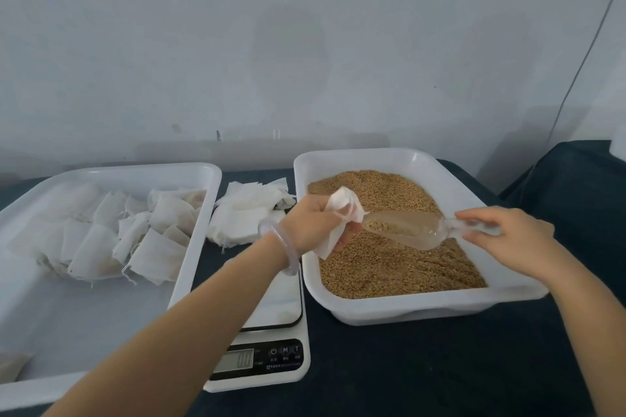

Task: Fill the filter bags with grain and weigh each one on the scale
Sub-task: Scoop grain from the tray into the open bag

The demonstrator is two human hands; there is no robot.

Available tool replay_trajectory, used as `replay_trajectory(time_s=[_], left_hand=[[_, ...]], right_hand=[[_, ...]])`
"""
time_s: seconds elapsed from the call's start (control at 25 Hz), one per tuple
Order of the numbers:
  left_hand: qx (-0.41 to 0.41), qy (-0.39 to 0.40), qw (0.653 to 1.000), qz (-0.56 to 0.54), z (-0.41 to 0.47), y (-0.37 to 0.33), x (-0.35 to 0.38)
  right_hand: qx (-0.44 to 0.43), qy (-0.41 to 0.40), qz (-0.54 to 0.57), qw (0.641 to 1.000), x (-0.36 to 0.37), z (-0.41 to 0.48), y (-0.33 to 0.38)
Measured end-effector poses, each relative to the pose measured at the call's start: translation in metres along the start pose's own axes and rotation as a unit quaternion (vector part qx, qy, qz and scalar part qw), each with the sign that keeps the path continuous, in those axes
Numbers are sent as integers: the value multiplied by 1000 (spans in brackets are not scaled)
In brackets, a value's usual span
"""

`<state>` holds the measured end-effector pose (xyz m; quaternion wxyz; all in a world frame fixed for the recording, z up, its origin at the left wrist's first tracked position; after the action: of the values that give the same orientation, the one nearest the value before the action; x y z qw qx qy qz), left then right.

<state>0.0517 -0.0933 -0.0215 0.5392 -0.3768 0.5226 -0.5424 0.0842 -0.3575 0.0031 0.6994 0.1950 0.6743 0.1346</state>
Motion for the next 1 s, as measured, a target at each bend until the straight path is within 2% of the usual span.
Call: replay_trajectory(time_s=[0.24, 0.36, 0.72, 1.0], left_hand=[[61, -52, 994, 76, 8, 3, 0], [88, -48, 991, 93, 4, 0, 2], [94, -32, 985, 139, 6, 5, 0], [117, -25, 982, 148, 3, -1, 5]], right_hand=[[-21, -1, 65, 998, -30, -18, 8], [-36, 3, 83, 996, -32, -28, 21], [-65, -5, 111, 992, -56, -41, 42], [-61, -3, 3, 998, -51, -42, 51]])
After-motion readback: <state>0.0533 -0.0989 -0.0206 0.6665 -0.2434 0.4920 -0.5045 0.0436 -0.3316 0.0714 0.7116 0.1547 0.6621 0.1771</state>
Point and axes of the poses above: each hand's wrist, its own z-axis towards the middle knuckle, its own x-axis out of the palm, y = z × x, the point moved 10 cm from there along z, towards the middle knuckle, and after that the axes turned 14 degrees about x, right-handed, at the moved point
